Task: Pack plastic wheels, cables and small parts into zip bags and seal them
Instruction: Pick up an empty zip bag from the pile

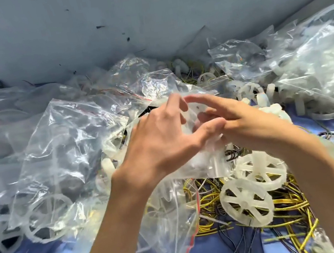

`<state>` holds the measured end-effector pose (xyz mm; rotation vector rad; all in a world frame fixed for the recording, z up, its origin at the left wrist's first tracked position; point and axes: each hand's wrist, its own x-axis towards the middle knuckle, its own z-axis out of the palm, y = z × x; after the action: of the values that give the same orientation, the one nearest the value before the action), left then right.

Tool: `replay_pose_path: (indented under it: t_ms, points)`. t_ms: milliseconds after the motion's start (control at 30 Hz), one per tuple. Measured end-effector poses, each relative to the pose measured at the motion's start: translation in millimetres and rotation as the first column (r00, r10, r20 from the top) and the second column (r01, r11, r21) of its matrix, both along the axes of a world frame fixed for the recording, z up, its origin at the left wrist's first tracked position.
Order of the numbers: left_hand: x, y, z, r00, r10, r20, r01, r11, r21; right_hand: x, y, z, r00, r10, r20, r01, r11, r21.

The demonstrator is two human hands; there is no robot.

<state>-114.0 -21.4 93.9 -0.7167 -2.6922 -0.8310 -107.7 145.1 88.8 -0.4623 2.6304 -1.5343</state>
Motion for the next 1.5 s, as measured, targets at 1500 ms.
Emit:
replay_pose_path:
  t_ms: [1500]
  points:
    - [-14.0,3.1,-12.8,0.986,0.127,0.105,-0.144,0.975,0.167,-3.5,42.7,-0.7,0.939,-0.263,-0.221,0.337,0.831,0.442]
